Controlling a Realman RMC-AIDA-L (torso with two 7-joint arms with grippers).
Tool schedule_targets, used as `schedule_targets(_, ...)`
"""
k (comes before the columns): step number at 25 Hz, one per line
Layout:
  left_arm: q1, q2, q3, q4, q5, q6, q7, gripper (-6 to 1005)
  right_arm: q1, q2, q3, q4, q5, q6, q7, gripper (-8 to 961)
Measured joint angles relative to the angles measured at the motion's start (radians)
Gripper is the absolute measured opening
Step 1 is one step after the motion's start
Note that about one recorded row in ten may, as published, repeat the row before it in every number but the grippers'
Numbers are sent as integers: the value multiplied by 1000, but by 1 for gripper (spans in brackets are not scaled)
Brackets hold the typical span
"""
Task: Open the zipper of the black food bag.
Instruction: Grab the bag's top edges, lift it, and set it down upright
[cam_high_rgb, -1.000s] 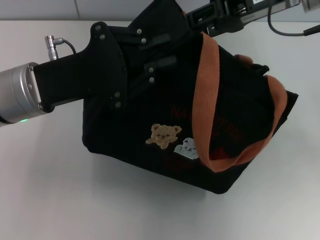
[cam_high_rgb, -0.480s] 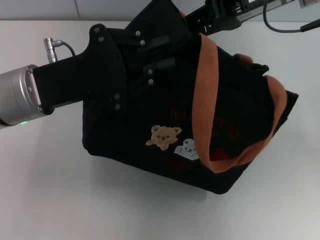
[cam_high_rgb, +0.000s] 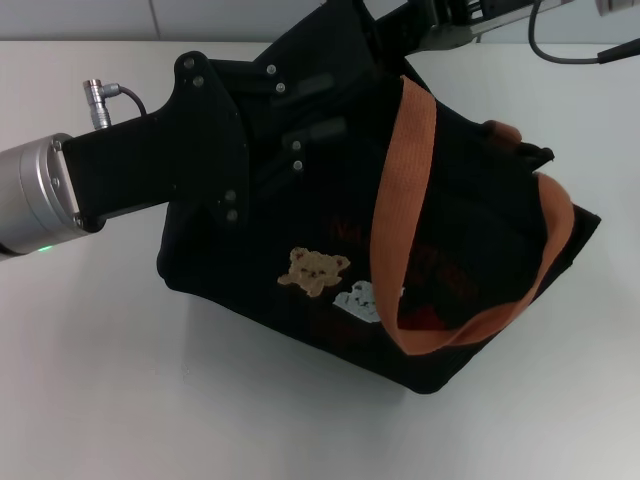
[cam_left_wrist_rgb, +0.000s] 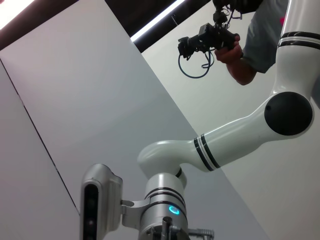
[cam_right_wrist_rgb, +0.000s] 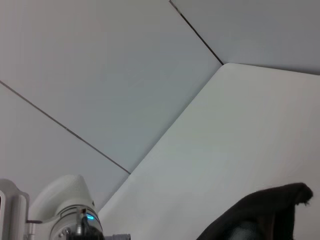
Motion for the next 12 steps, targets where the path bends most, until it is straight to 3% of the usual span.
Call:
schedule_targets(7,0,0,1,-1,-8,2,0,197,-7,-18,-1,-7,-4,-26,-31,-1)
schedule_targets(12,-2,0,3,-1,-8,3,0,197,-19,-22,0,-56,-5,-24,-40,20)
